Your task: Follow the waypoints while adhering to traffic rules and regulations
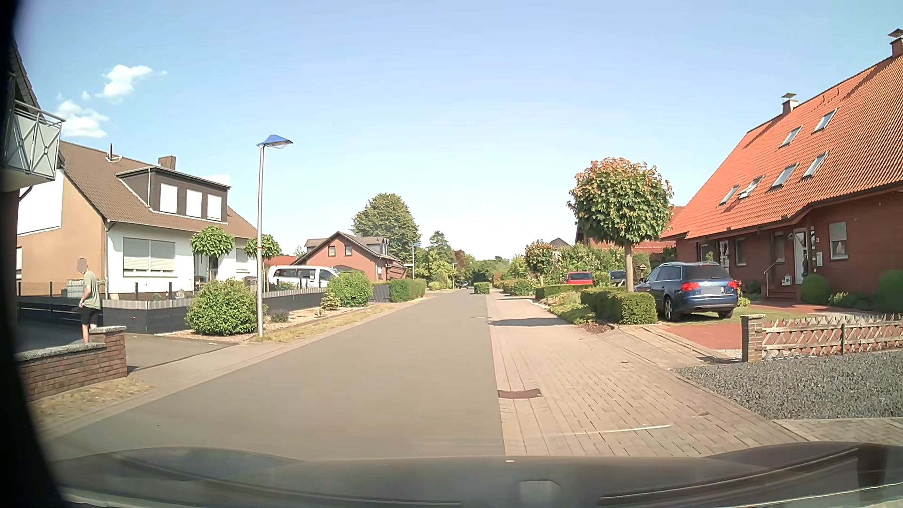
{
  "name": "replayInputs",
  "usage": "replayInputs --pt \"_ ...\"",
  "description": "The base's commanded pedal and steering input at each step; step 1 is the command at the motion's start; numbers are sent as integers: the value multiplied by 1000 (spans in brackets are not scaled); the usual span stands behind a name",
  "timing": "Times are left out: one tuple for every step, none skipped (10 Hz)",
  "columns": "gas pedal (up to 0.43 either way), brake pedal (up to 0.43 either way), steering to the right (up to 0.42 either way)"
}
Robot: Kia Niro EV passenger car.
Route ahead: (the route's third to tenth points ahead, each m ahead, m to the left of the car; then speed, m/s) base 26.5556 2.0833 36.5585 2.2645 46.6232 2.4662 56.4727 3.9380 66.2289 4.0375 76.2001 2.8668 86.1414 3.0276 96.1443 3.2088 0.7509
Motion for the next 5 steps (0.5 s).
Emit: replayInputs --pt "0 6 -67" --pt "0 6 -70" --pt "0 6 -79" --pt "0 6 -88" --pt "0 6 -91"
